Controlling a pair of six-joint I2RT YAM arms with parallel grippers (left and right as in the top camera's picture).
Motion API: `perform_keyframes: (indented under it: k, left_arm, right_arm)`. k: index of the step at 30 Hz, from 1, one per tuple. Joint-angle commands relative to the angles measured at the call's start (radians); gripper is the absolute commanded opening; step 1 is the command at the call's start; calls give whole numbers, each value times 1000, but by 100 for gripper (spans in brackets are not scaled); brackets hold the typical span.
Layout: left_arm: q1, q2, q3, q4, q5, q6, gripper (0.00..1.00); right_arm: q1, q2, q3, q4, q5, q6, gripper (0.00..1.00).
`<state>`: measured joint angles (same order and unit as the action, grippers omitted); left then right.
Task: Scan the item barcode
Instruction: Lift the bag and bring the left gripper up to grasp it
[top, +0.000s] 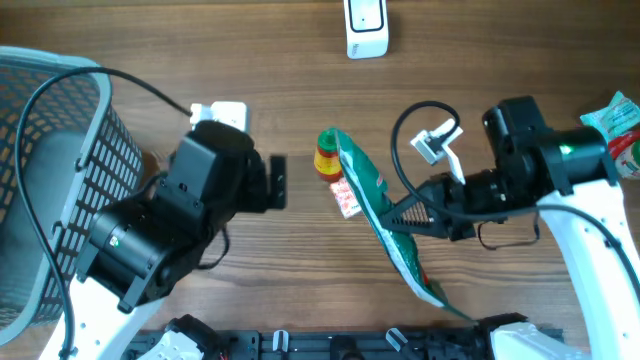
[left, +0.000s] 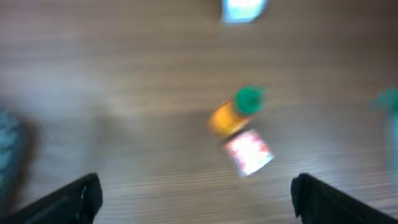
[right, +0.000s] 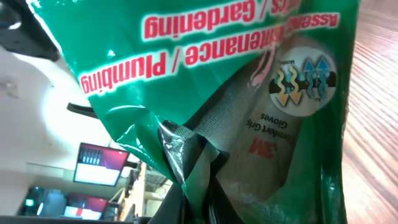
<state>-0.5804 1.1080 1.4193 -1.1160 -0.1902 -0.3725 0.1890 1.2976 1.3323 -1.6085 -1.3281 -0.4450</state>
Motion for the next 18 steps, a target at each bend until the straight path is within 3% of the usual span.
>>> perform_keyframes:
  k: [1, 6, 9, 14, 18]
  left_arm:
    - [3, 25, 4, 124, 292, -40, 100]
    - [3, 125, 4, 201, 396, -58, 100]
    - [21, 161, 4, 249, 415, -182, 100]
    - [101, 145, 4, 228, 420, -329, 100]
    - [130, 86, 4, 227, 425, -343, 100]
  right_arm:
    - [2, -64, 0, 0, -66, 108, 4]
    - [2, -97, 0, 0, -42, 105, 4]
    - [2, -95, 0, 10, 27, 105, 4]
    - [2, -95, 0, 37, 68, 105, 4]
    - [-2, -95, 0, 56, 202, 105, 4]
